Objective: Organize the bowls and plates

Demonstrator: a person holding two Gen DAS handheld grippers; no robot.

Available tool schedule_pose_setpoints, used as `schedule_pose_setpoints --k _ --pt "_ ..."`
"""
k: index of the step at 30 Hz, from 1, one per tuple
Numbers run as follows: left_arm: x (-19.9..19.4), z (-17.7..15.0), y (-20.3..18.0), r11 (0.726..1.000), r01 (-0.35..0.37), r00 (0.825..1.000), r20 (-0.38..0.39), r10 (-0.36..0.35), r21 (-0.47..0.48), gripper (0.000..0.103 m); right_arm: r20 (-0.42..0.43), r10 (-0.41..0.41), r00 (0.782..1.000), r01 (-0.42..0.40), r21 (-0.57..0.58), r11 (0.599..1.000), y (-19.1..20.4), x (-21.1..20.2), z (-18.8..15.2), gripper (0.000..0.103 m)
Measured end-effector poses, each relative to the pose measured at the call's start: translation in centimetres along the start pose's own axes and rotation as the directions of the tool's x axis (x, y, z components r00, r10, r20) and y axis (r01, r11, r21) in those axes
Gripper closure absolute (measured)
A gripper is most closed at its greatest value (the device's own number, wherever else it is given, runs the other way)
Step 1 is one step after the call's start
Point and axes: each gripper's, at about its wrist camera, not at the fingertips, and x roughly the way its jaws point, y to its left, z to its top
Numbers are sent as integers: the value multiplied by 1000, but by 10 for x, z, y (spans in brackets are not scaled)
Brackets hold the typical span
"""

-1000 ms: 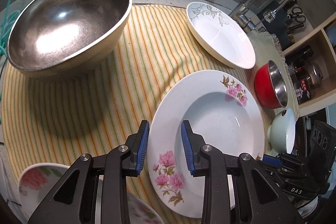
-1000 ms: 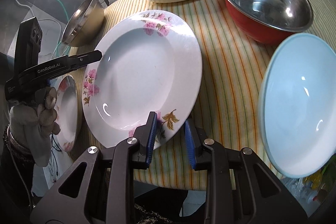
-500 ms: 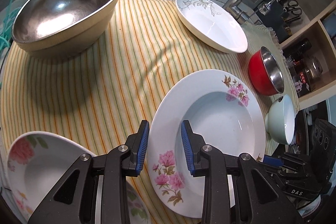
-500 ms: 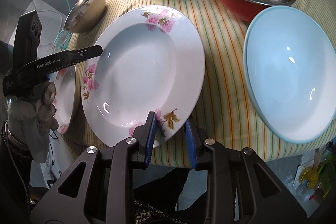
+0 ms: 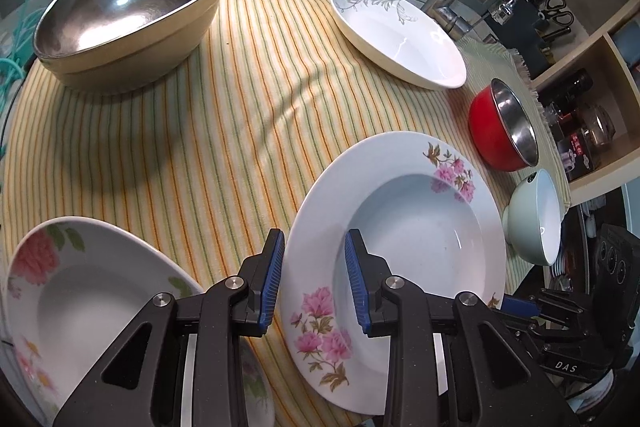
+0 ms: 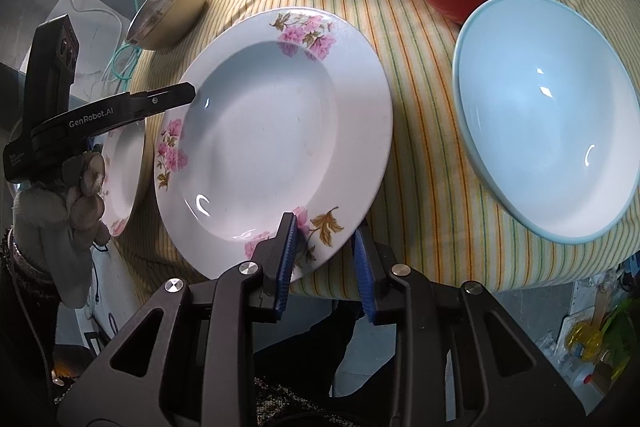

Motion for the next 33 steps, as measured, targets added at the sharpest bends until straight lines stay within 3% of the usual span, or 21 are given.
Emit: schedule_pose_setpoints --k 7,8,10,11,15,19,26,33 --pt "-2 -1 -2 1000 -14 1000 6 14 4 74 -5 -12 1000 12 -25 1000 4 0 0 69" --pt "-5 -2 -3 1000 -17 1000 15 17 6 74 -1 -17 1000 17 -35 999 6 -1 0 67" --pt "-11 -2 -3 1000 -17 999 28 17 4 73 24 -30 999 31 -56 998 10 -9 -1 47" --pt "-15 -3 -3 1000 -18 999 38 18 6 73 38 -39 998 42 -67 997 12 -14 -1 43" --pt "-40 -4 0 1000 -28 994 110 28 -8 73 102 -55 993 67 -124 990 24 -34 0 40" --pt "-70 -13 12 997 -16 982 186 31 -82 52 167 -52 985 85 -197 977 42 -47 5 23" --pt "-102 -49 44 965 -46 963 244 111 -258 48 177 28 984 29 -314 949 79 -41 27 23" --pt "-125 -90 81 904 -70 940 276 202 -423 48 112 100 989 -45 -413 910 116 -16 46 23"
